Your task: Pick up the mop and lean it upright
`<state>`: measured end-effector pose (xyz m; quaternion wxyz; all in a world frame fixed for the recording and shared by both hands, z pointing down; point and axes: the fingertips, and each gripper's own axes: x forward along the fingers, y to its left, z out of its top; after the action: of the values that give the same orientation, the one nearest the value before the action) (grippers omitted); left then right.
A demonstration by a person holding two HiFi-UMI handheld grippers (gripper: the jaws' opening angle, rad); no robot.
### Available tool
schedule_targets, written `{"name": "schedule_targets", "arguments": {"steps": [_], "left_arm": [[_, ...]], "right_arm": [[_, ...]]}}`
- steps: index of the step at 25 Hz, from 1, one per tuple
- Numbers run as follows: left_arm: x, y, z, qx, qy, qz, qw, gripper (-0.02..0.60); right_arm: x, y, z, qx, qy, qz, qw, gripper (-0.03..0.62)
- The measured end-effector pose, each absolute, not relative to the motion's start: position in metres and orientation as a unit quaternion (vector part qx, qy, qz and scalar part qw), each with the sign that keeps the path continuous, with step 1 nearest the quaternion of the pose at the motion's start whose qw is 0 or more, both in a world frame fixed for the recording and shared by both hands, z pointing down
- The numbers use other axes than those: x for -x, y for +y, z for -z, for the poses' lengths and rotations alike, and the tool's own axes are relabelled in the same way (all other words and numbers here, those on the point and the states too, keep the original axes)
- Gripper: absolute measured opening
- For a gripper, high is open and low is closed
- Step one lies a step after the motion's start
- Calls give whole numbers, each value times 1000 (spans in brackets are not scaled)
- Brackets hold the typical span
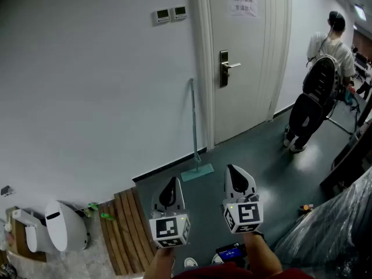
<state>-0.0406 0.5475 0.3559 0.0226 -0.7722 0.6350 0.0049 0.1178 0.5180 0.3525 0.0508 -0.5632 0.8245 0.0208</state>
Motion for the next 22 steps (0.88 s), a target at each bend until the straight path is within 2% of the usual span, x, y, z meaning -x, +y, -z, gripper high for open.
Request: {"name": "schedule_targets", "arguments": {"steps": [22], "left_arm": [[-15,534,-362,759,650,7,24,14]], "right_arm": [[-178,503,-368,554,830,-6,57,17]]}}
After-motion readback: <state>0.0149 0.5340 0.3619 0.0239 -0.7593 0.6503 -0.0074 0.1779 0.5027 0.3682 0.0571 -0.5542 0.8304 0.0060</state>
